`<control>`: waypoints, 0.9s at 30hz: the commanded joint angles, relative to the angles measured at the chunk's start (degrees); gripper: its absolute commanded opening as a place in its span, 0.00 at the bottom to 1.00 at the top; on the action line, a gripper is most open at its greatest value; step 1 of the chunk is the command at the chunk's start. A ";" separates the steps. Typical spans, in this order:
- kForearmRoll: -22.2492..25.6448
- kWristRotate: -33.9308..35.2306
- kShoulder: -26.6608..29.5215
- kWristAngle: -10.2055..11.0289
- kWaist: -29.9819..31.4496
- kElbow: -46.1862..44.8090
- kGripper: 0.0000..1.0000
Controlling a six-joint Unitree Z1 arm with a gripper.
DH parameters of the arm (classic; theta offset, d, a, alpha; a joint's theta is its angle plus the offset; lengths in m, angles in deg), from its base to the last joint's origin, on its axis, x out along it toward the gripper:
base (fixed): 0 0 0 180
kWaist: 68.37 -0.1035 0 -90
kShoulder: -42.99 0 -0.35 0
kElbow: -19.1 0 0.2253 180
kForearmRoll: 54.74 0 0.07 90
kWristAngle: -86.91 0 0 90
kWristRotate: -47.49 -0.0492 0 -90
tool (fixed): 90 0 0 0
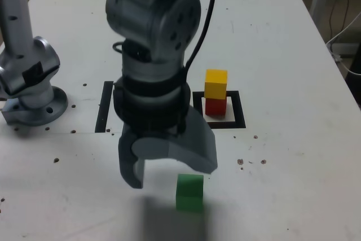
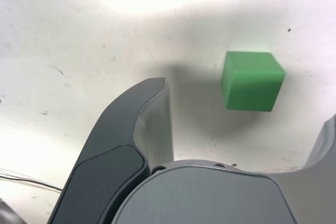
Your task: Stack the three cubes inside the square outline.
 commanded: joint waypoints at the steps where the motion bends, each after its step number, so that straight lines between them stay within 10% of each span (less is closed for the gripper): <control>1: -1.33 0.87 -1.12 0.15 0.40 -0.32 1.00; 27: -4.26 -0.99 -8.67 2.78 -1.85 -0.32 0.61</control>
